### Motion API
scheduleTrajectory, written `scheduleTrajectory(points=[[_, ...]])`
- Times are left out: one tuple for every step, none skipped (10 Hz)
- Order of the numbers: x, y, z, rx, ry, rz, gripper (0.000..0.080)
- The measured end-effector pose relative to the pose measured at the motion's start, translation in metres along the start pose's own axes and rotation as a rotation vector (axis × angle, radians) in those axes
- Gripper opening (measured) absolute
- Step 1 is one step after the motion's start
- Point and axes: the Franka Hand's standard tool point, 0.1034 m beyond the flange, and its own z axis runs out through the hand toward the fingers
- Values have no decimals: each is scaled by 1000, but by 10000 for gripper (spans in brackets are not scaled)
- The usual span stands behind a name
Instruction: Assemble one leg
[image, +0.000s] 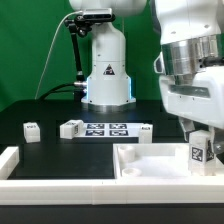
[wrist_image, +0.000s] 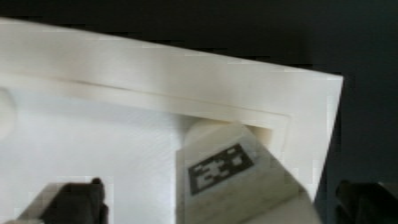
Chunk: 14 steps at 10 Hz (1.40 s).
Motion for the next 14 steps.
scheduleTrajectory(points=[[1, 0, 0, 0, 1, -70, 649], [1, 0, 0, -5, 9, -216, 649], [2, 0, 0, -8, 13, -319, 649], [2, 0, 0, -8, 13, -358, 649], [2, 0, 0, -8, 13, -349, 649], [2, 0, 0, -8, 13, -349, 546], [2, 0, 0, -8, 13, -348, 411], [2, 0, 0, -8, 13, -348, 411], [2, 0, 0, -8, 13, -348, 291], [2, 0, 0, -8, 13, -343, 291], [2, 0, 0, -8, 13, -314, 291], [2, 0, 0, -2, 11, -248, 291], [4, -1, -1, 9, 16, -109, 291], [4, -1, -1, 14, 14, 41, 291]])
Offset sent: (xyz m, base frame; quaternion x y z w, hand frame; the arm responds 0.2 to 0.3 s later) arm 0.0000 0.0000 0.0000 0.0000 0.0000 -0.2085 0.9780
